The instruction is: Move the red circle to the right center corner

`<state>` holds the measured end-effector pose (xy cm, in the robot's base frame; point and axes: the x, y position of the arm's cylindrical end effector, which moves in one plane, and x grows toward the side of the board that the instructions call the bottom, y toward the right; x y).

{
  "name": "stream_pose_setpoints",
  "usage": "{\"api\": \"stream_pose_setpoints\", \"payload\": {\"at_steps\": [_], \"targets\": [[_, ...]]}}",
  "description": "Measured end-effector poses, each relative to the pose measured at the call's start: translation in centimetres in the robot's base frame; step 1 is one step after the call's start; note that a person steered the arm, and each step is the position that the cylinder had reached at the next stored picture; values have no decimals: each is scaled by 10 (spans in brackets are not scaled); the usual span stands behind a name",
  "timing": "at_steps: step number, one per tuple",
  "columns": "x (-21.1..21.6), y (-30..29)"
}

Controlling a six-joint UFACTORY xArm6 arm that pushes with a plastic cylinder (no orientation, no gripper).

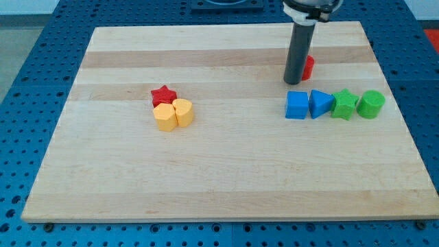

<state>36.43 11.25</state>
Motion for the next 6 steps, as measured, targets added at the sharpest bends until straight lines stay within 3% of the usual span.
{"api": "stream_pose_setpoints", "payload": {"at_steps": [1, 2, 5, 6], "targets": [[-6, -41], [-30, -40], [-28, 89], [-28, 72]]}}
